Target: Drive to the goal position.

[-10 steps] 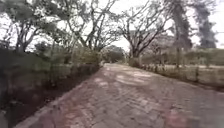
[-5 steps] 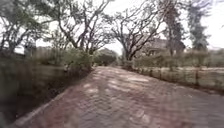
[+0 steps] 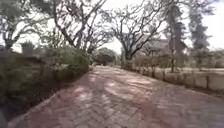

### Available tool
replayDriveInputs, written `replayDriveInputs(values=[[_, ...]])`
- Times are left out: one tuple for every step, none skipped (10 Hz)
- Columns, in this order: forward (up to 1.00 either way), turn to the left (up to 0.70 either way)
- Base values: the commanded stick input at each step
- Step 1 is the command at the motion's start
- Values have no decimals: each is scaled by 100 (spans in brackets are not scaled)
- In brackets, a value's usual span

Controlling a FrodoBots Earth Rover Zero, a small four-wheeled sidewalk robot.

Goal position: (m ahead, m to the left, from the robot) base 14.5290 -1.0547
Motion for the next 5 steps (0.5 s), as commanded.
replayDriveInputs(values=[[85,0],[85,0],[85,0],[85,0],[85,0]])
